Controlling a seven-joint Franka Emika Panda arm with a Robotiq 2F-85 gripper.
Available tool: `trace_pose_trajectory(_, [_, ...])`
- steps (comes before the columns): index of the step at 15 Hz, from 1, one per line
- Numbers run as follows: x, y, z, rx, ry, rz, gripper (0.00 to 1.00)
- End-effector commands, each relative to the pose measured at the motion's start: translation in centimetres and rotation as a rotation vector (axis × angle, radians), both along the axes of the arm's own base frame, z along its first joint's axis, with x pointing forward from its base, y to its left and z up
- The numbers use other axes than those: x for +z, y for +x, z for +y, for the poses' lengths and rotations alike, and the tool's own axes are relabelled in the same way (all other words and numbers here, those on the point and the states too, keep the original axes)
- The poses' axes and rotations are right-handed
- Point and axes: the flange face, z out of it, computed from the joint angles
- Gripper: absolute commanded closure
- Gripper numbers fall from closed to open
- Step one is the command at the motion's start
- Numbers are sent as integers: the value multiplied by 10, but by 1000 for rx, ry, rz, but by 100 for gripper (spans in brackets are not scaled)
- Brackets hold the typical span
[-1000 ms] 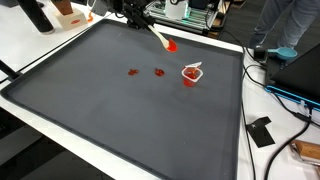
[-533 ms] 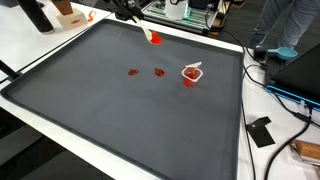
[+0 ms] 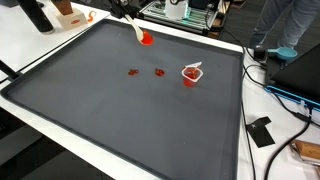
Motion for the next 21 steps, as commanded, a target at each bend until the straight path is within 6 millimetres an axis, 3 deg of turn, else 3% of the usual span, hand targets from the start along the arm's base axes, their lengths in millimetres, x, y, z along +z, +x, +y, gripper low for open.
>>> trace_pose_trajectory(1, [8, 0, -4, -36, -59, 47, 94])
trace_pose_trajectory(9, [10, 10, 6, -66, -233, 141, 94])
trace_pose_trajectory(21, [4, 27, 51, -61, -536, 314, 94])
